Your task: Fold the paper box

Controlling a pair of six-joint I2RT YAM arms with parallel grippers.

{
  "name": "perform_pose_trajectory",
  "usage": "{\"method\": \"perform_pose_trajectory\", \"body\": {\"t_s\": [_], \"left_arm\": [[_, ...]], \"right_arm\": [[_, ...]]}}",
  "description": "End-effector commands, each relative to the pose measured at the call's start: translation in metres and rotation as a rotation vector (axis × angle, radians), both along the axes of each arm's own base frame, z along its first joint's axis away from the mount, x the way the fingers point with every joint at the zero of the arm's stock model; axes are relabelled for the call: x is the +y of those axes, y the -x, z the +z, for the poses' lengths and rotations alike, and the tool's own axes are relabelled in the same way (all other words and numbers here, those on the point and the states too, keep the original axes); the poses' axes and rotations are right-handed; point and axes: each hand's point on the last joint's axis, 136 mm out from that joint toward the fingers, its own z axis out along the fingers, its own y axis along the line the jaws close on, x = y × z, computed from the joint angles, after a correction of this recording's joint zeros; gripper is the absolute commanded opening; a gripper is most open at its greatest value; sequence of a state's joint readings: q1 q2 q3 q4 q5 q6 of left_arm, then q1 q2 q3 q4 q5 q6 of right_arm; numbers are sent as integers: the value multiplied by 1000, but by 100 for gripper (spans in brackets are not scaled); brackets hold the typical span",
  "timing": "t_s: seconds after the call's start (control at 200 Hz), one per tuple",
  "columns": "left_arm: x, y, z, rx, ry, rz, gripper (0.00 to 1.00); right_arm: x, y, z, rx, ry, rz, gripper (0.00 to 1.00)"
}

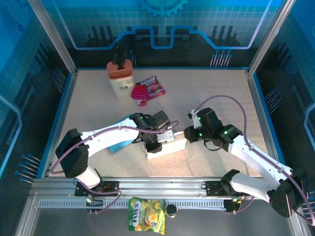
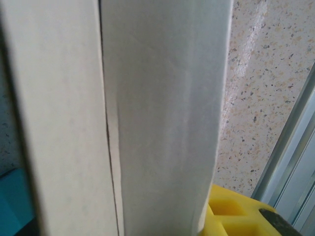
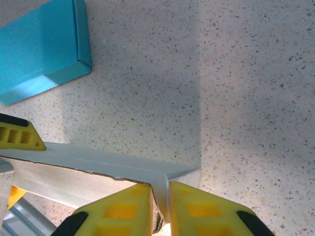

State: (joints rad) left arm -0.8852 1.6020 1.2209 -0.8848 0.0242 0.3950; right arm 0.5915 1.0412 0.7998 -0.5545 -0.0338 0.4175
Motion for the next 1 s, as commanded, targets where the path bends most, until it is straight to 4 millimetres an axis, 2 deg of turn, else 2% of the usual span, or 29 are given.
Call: {"method": "perform_pose_trajectory", "body": {"t_s": [0.0,0.095,0.385,0.735,0.925,0.995], "left_arm": [[1,4,-1,35,0,-5,29],[1,4,0,36,1,-7,29],[1,4,1,38,2,-8,29],[0,5,0,47,1,-7,29],[0,4,1,43,3,-2,29],[-1,3,1,39,5,1,29]], "right_arm": [[-7,0,0,-9,65,-17,15],[-8,-1,0,-16,69,-22,11],[-9,-5,10,-47,86,-29,14],[-9,-4,9,-53,102,-26,13],[-9,-4,8,-60,126,-27,0],[-9,-3,4,-57,139,-31,0]]}}
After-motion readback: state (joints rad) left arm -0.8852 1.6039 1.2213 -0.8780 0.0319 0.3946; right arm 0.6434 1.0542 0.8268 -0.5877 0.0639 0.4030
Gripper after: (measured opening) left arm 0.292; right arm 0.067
